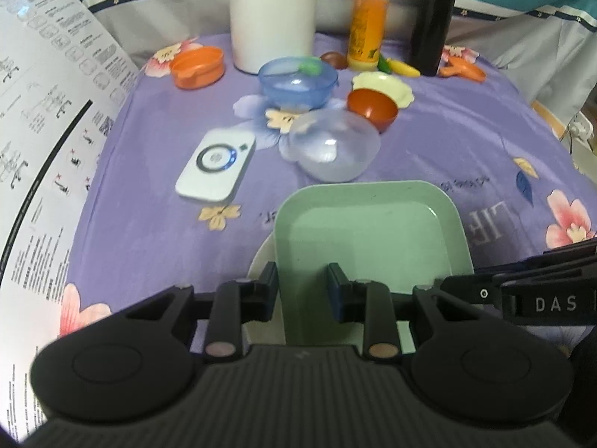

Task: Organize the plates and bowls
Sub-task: 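Carry the green plate with both grippers and lower it onto the white plate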

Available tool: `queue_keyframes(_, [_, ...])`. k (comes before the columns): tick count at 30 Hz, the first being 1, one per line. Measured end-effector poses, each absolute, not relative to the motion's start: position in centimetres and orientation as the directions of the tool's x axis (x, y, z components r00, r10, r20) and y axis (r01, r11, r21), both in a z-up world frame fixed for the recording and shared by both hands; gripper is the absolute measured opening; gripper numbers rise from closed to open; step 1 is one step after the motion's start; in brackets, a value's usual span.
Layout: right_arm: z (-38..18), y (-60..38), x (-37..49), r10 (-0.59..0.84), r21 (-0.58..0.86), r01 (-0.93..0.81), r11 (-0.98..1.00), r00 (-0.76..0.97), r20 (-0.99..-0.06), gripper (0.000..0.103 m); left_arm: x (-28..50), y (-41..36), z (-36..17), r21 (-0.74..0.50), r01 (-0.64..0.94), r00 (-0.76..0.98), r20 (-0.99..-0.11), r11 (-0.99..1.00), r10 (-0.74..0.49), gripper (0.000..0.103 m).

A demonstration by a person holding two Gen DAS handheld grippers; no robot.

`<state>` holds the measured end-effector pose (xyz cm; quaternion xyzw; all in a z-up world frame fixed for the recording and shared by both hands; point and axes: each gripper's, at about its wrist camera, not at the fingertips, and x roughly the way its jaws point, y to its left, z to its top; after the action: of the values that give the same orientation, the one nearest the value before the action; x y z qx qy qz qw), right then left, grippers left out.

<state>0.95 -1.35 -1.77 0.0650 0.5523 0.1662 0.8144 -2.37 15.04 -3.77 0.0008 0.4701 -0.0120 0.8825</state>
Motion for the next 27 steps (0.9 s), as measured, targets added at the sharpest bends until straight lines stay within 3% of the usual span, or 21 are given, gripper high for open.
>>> queue_keyframes(19, [-3.7, -0.8, 1.4, 0.289, 0.244, -0.186, 0.952, 0.281, -0.915, 0.022, -1.7, 14.8, -6.2, -0.015, 0.05, 0.513, -0.857, 0.999, -0.039, 0.029])
queue_keyframes(22, [-3.8, -0.7, 1.6, 0.29, 0.243, -0.192, 0.951, 0.279, -0.915, 0.024, -1.7, 14.6, -6.5, -0.011, 0.053, 0.509, -0.86, 0.999, -0.036, 0.037])
queue_keyframes(24, [-3.8, -0.7, 1.7, 0.293, 0.242, -0.201, 0.949, 0.282, -0.913, 0.026, -2.0, 14.6, -6.2, -0.013, 0.057, 0.525, -0.85, 0.998, -0.041, 0.059])
queue_keyframes(26, [-3.5, -0.5, 1.6, 0.299, 0.243, -0.214, 0.946, 0.289, -0.909, 0.035, -2.3, 14.6, -5.8, -0.009, 0.057, 0.553, -0.833, 0.998, -0.039, 0.071])
queue_keyframes(27, [-3.3, -0.5, 1.5, 0.304, 0.244, -0.222, 0.944, 0.294, -0.906, 0.049, -2.5, 14.6, -5.5, -0.002, 0.051, 0.567, -0.823, 0.999, -0.031, 0.073])
